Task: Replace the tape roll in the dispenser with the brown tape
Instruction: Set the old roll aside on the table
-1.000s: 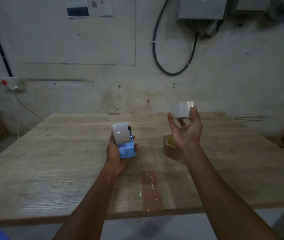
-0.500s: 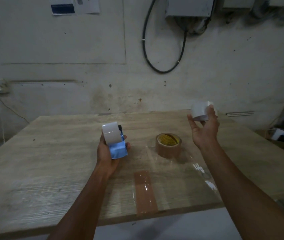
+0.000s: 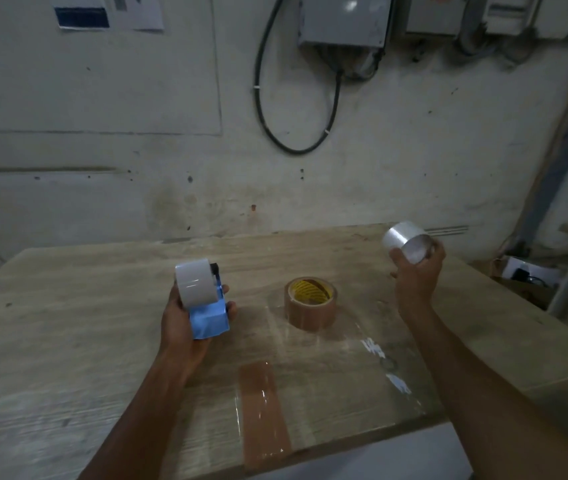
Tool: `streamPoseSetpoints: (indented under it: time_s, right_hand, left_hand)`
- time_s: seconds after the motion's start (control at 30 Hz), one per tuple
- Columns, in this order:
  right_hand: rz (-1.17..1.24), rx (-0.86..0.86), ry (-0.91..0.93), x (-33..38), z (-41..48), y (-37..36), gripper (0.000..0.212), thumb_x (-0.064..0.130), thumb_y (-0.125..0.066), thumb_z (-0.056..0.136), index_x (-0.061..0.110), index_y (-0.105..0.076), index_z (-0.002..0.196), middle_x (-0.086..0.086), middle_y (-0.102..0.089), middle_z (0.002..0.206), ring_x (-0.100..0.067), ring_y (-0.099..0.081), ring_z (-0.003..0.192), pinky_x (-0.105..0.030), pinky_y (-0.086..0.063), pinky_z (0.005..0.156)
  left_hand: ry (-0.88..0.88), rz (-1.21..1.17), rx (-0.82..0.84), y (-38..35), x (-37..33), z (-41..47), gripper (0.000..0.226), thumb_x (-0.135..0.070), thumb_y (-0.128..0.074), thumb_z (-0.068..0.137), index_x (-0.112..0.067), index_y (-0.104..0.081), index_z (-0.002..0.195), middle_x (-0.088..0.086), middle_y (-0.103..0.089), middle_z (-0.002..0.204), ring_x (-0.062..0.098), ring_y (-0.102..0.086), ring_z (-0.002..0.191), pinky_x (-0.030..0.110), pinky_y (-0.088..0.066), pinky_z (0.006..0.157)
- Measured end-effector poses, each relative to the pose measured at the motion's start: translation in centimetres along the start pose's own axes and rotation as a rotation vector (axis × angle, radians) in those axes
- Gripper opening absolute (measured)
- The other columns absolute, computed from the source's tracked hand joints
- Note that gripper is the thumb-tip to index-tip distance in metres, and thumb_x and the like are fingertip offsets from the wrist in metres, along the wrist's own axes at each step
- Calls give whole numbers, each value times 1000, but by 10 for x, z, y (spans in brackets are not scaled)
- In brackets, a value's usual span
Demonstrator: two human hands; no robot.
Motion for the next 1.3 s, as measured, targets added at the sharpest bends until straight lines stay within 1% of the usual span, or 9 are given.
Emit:
streamPoseSetpoints:
  time_s: [0.1,0.2,0.3,0.37,0.5,0.63,0.8,0.93,1.3]
  right_hand:
    - [-221,24,113,-5,-2,3,89,21,-86,62,10,-40,137,-16,-53,135,-29,-55,120,-44,-47,101]
    - [-277,26,168,-10,-2,2,87,19,-88,62,4,-43,135,-16,-55,132,-28,-56,118,-39,-46,99]
    - [-291,8,180,-9,-2,0,83,21,-89,60,5,-48,130,-14,-59,127,-26,-58,114,-35,-46,96]
    - [-319,-3,197,-8,-2,-1,81,23,-89,58,5,-52,128,-14,-61,124,-26,-59,112,-35,-47,95]
    - [-371,-9,266,-9,-4,1,70,27,-90,53,7,-61,114,-13,-68,111,-28,-65,101,-36,-50,91]
    - [-419,15,257,-15,-1,5,61,35,-87,48,14,-66,101,-7,-73,100,-25,-68,94,-47,-51,91]
    - [-427,44,168,-14,0,1,49,25,-89,50,9,-69,92,-4,-74,91,-14,-67,82,-30,-52,88]
    - [-520,56,71,-24,5,3,73,52,-78,39,14,-67,99,-9,-73,99,-28,-67,93,-40,-56,85]
    - [-670,107,62,-27,6,-1,75,50,-81,54,7,-62,112,-17,-69,112,-32,-64,105,-42,-42,100]
  left_hand:
    - [65,-70,149,-4,0,1,54,-35,-32,100,-5,-77,103,17,-74,97,26,-74,81,40,-62,69]
    - [37,-15,74,0,0,0,46,-40,-44,88,-6,-69,106,14,-72,87,23,-72,67,36,-61,55]
    - [52,-25,69,3,4,2,47,-40,-37,98,-6,-70,104,13,-72,84,23,-72,66,36,-61,54]
    - [48,-27,65,3,4,3,41,-38,-49,90,-7,-72,102,13,-73,85,23,-72,67,37,-62,56]
    - [142,-120,208,12,4,10,55,-39,-56,89,-3,-56,129,18,-71,111,29,-71,96,46,-59,85]
    - [198,-135,220,21,6,17,54,-41,-52,91,-3,-58,130,19,-69,115,31,-70,100,48,-57,89]
    - [140,-60,90,20,6,14,54,-45,-64,82,-12,-55,122,10,-68,99,24,-70,81,40,-62,68]
    - [160,-17,124,16,7,12,98,-45,-94,45,-10,-53,126,11,-66,103,26,-69,80,39,-62,70]
    - [190,-75,154,16,8,14,117,-40,-100,31,-7,-48,130,10,-68,99,25,-71,71,38,-61,58]
Point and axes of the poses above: each hand's wrist, its own z-axis towards the middle knuckle, its own y-axis out of the back of the hand, x = y × z, the point moved 2 cm from there along z, towards the middle knuckle
